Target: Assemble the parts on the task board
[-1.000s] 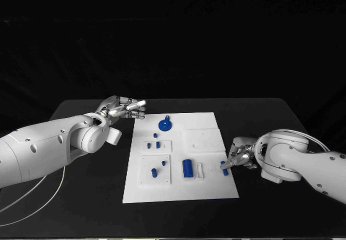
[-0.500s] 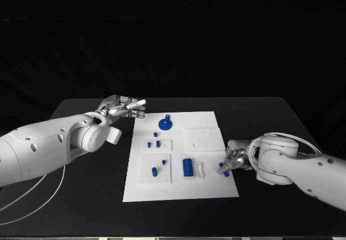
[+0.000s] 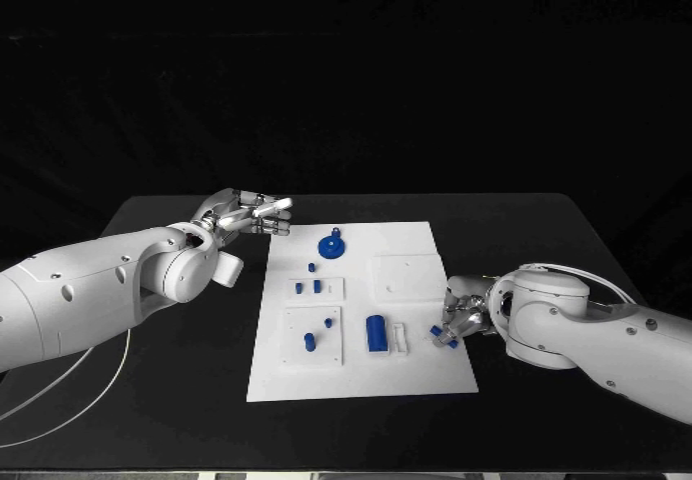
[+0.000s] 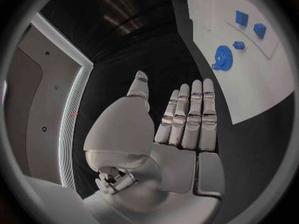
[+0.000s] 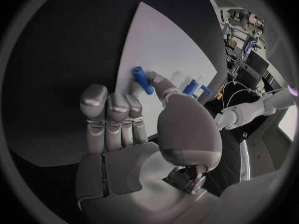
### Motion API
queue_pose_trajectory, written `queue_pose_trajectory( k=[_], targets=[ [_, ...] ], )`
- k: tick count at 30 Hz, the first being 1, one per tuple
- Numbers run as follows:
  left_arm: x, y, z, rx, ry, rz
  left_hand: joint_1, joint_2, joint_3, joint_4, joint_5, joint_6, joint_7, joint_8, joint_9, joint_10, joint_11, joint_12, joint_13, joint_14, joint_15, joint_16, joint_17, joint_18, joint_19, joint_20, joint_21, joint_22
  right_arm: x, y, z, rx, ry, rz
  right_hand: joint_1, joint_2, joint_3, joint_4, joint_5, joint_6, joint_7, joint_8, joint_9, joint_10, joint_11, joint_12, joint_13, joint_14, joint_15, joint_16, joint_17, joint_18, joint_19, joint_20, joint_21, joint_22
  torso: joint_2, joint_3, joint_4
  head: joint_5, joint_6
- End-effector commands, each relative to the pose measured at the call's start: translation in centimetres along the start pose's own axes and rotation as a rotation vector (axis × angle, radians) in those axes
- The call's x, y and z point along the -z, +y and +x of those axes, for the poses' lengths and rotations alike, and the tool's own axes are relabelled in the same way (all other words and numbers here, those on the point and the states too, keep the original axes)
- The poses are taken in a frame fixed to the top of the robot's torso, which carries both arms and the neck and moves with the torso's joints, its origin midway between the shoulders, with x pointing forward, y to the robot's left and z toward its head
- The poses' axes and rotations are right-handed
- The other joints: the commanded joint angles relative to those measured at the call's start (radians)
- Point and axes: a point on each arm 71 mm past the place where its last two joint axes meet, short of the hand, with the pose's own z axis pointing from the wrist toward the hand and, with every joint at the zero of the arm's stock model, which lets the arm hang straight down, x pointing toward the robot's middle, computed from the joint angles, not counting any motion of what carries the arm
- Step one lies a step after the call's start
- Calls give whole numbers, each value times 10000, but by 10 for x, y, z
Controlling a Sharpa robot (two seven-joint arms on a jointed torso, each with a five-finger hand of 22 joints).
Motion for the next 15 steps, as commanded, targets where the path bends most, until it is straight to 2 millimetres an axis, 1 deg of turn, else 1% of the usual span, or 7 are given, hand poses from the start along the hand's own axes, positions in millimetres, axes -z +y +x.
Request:
queue_pose_trajectory(
  k=[1, 2, 6, 8, 10, 13, 15],
  targets=[
    [0, -1, 2, 2, 155, 64, 24, 11, 2, 0, 4, -22, -13, 5, 0, -34, -8, -5, 5, 48, -8, -15, 12, -111, -23, -46, 36, -1, -6, -12, 22, -197, 462, 864, -71, 468, 2319, -1975, 518, 15, 98, 53, -7886, -35, -47, 1, -15, -12, 48, -52, 7, 33, 510, 54, 69, 1013, 1, 8, 5, 45, -11],
    [0, -1, 1, -1, 154, 60, 24, 11, 2, 0, 4, -22, -13, 5, 0, -34, -8, -5, 5, 48, -8, -15, 12, -111, -23, -46, 36, -1, -6, -11, 22, -474, 436, 838, -163, 487, 2480, -2002, 705, 37, 92, 55, -7879, -28, -54, 6, -17, -16, 41, -65, 0, 37, 509, 49, 96, 1016, 2, 9, 7, 47, -13],
    [1, -1, 1, -12, 150, 43, 24, 11, 2, 0, 4, -22, -13, 5, 0, -34, -8, -5, 5, 48, -8, -15, 12, -111, -23, -46, 36, -1, -5, -9, 22, -1543, 423, 722, -395, 497, 2859, -2031, 1072, 72, 78, 53, -7875, -2, -67, 16, -32, -9, 27, -82, -6, 52, 486, 36, 163, 1013, -3, 7, 6, 78, -6],
    [1, -1, 1, -15, 154, 35, 24, 11, 2, 0, 4, -22, -13, 5, 0, -34, -8, -5, 5, 48, -8, -15, 12, -111, -23, -46, 36, -1, -4, -7, 22, -2084, 433, 622, -455, 505, 2892, -2007, 1089, 126, 65, 57, -7880, 7, -70, 16, -39, -6, 24, -85, -9, 56, 481, 37, 171, 1008, -4, 3, 4, 91, -7],
    [1, -1, 1, -17, 159, 28, 24, 11, 2, 0, 4, -22, -13, 5, 0, -34, -8, -5, 5, 48, -8, -15, 12, -111, -23, -46, 36, -1, -3, -5, 22, -2533, 443, 517, -479, 502, 2865, -1995, 1086, 141, 57, 56, -7887, 9, -75, 11, -45, -8, 23, -97, -19, 57, 478, 36, 168, 1004, -1, 1, 3, 100, -11],
    [1, -1, 1, -19, 164, 20, 24, 11, 2, 0, 4, -22, -13, 5, 0, -34, -8, -5, 5, 48, -8, -15, 12, -111, -23, -46, 36, -1, -1, 0, 20, -3167, 443, 317, -519, 531, 2474, -1913, 987, 205, 24, 55, -7911, 35, -92, 35, -45, 7, 16, -99, -27, 53, 478, 33, 153, 987, 1, 0, 0, 109, -15],
    [1, 0, 1, -21, 165, 14, 24, 11, 2, 0, 4, -22, -13, 5, 0, -34, -8, -5, 5, 48, -8, -15, 12, -111, -23, -46, 36, -1, 0, 3, 18, -3519, 434, 165, -498, 560, 2193, -1866, 1022, 242, 14, 54, -7920, 37, -106, 33, -51, 9, 7, -112, -41, 50, 485, 28, 145, 982, 1, -1, 2, 113, -16]
  ],
)
